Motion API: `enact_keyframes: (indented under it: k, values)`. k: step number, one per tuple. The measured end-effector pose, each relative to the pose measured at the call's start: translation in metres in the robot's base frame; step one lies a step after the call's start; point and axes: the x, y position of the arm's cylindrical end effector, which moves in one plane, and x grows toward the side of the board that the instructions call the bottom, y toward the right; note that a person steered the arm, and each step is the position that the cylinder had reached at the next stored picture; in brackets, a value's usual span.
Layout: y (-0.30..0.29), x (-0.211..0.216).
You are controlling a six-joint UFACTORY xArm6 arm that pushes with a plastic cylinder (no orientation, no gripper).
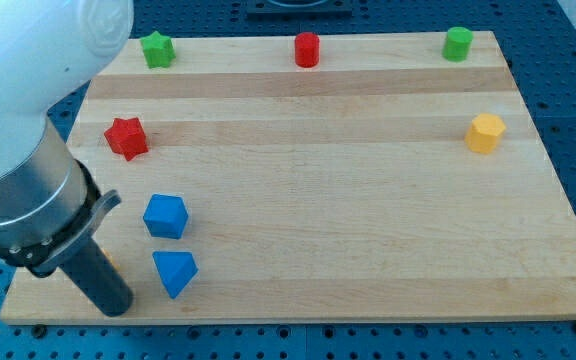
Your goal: Push the blue triangle towards the center
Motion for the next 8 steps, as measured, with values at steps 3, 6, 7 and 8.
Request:
enact_keyframes:
  k: [3, 6, 7, 8]
  values:
    - [0.059, -0.022]
    - [0.156, -0.069]
    - [0.194, -0.082]
    - [0.194, -0.097]
